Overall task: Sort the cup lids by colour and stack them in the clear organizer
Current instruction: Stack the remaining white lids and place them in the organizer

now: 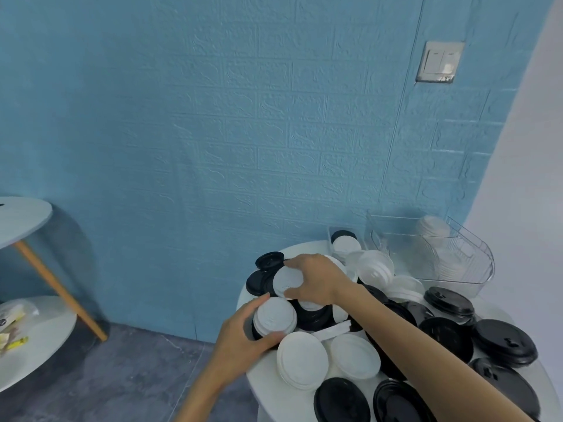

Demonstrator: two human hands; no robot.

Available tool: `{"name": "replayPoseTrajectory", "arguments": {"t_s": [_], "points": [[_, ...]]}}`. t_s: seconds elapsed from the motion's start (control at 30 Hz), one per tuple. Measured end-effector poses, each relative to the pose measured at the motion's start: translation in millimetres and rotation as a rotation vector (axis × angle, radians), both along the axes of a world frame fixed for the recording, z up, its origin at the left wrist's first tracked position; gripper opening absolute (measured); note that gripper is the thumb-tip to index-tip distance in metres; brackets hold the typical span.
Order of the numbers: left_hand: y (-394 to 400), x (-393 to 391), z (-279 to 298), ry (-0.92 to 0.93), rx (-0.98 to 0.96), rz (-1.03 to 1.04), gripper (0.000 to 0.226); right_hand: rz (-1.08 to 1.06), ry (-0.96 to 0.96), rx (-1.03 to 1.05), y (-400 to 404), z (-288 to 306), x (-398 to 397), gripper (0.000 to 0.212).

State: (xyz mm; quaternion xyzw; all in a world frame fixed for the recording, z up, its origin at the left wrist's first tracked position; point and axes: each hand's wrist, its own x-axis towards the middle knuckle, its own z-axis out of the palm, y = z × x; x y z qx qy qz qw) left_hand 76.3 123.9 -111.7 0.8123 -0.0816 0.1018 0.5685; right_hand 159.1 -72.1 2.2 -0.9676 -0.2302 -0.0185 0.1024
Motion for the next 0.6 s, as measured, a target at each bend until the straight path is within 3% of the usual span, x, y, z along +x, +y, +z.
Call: {"name": "replayPoseTrajectory", "arguments": {"t_s": [0.3, 0.6], "points": [[-4, -5, 24, -0.044, -0.073, 0.006, 0.074, -0.094, -0.05, 0.403, -23, 23, -30, 0.072], [-38, -9, 61, -0.171, -0.164, 0.067, 0.068, 0.001, 0.146, 0.645, -24, 30, -64, 0.062]]}}
